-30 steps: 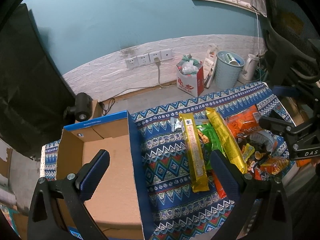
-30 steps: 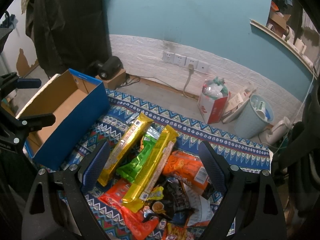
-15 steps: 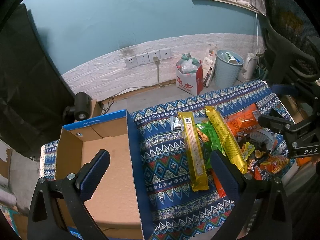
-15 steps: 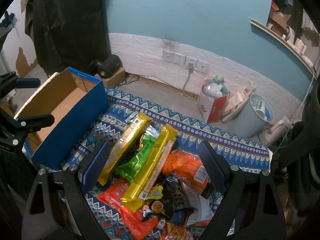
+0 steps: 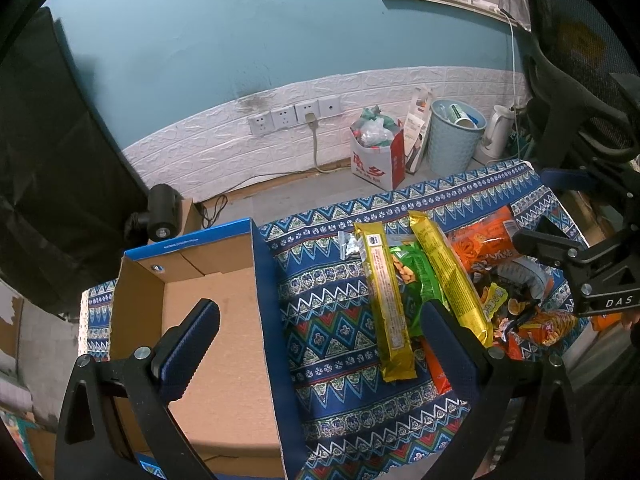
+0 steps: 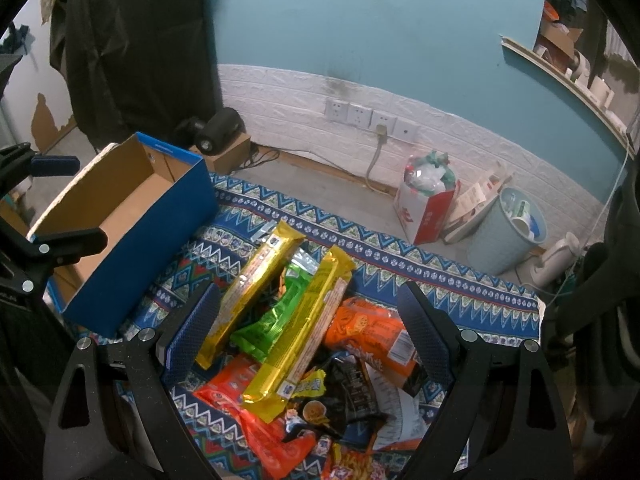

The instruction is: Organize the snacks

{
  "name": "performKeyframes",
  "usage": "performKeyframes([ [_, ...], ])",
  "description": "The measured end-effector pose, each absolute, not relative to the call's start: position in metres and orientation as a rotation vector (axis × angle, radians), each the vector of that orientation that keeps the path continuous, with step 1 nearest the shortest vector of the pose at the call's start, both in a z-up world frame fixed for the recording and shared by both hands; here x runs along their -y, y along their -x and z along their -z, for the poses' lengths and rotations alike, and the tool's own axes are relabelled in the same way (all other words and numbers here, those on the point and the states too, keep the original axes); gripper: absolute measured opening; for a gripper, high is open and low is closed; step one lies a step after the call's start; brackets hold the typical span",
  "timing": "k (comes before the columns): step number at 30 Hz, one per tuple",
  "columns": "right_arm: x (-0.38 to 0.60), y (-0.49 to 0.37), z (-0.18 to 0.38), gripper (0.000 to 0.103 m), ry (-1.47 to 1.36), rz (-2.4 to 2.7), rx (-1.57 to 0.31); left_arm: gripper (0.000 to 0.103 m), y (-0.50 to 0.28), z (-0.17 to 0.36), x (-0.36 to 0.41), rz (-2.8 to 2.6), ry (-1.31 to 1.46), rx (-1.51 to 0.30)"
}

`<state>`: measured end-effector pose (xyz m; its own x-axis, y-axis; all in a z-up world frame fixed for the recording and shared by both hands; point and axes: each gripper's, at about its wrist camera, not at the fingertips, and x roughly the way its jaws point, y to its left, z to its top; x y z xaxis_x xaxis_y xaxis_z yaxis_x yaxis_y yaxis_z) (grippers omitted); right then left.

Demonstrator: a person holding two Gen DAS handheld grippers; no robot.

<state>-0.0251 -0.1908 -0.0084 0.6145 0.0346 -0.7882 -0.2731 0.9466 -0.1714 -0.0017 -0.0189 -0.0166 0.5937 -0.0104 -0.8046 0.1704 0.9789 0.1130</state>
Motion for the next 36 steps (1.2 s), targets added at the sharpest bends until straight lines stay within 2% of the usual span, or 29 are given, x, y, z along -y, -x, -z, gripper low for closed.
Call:
performKeyframes([
  [36, 0.195, 0.022, 0.009, 0.088, 0.305, -0.182, -0.914, 0.102, -0.001, 0.027, 0.018, 0.110, -0.191, -0.954],
])
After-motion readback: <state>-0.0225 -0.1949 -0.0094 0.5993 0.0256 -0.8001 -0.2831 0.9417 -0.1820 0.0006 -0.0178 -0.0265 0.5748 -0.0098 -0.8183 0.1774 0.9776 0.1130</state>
